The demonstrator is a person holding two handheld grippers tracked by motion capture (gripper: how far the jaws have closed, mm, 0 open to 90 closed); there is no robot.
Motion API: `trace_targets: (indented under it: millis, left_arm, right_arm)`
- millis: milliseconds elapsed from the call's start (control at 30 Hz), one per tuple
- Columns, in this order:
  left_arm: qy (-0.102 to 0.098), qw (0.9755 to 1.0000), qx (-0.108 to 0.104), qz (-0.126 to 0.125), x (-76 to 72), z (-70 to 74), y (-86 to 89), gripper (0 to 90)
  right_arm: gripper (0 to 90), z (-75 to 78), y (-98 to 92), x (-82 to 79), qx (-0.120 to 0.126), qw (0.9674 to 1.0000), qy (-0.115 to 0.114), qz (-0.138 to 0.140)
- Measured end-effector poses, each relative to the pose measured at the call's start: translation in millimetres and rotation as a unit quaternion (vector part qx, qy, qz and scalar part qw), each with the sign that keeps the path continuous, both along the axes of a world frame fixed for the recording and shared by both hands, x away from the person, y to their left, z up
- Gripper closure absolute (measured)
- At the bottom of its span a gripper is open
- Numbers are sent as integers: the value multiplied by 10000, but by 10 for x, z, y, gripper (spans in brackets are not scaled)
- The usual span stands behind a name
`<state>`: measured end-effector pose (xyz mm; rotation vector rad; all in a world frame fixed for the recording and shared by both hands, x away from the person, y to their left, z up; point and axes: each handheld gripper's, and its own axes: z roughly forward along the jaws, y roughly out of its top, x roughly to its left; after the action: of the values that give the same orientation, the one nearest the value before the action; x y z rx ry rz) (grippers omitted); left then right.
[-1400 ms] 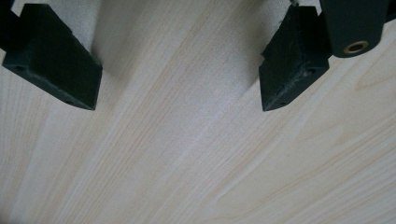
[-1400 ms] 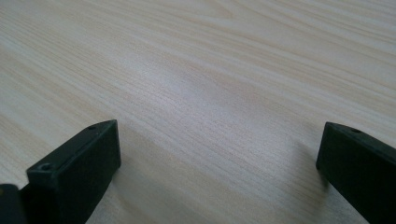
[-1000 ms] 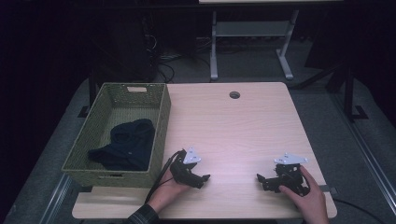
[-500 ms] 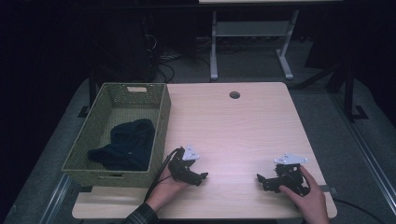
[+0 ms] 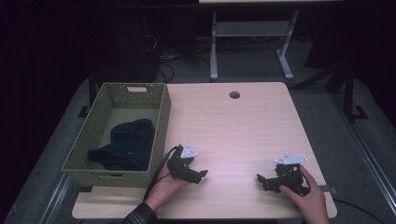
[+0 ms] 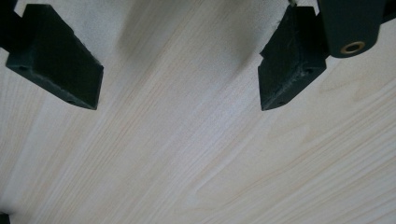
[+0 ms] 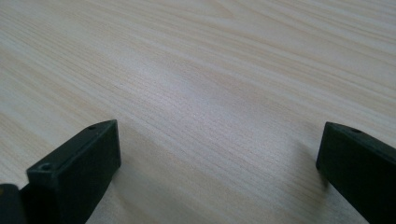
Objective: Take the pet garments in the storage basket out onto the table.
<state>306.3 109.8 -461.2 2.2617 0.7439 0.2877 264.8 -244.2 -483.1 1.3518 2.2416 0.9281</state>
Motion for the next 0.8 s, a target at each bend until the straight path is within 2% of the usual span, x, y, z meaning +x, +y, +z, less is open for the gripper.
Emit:
trace_targets:
  millis: [800]
  left_arm:
    - [-61,10000,-25,-43,27,173,-5,137]
  right_arm:
    - [0,0,0,0,-2,10000,-3,3]
